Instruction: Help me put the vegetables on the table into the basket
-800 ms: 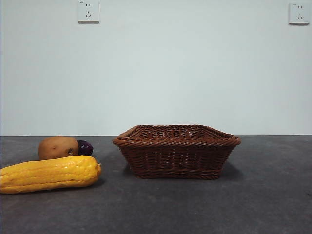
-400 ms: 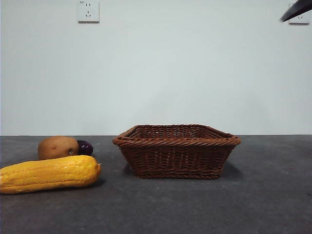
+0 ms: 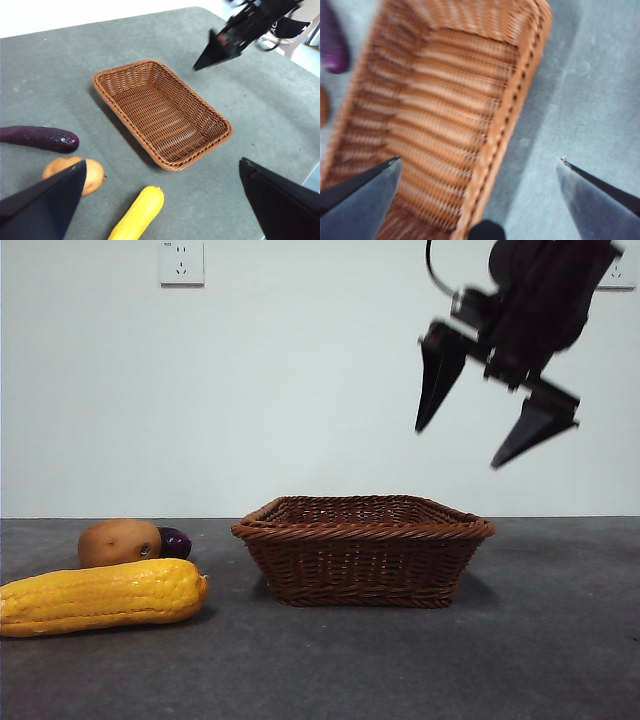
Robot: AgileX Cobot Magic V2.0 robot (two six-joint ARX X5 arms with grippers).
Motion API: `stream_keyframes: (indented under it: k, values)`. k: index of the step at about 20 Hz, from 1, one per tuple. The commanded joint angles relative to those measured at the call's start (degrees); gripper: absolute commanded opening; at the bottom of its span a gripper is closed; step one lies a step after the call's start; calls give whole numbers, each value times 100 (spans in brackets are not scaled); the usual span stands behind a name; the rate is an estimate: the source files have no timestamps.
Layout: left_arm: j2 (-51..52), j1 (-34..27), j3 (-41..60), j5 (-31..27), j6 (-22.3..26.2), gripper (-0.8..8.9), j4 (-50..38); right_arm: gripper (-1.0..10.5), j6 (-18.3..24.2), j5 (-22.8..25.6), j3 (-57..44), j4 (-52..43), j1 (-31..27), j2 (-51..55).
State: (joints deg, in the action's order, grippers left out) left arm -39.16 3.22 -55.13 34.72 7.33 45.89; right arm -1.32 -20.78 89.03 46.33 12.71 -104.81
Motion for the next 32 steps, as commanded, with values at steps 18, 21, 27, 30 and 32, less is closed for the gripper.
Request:
stream_keyframes:
  k: [18,21,27,30,32]
  values:
    - [-203,20,-17,15,240,664,133,180,-470,286,35,-717,385,-1246]
    - [-260,24,-17,-20,352,664,195,118,-507,295,35,-595,382,-1246]
    - [-417,24,-17,-22,389,664,234,-3,-498,348,33,-590,382,-1246]
    - [-525,24,-17,-46,535,664,227,-10,-455,345,33,-629,382,-1246]
    - [-601,26,-17,-155,590,664,227,-10,-466,271,39,-743,382,-1241]
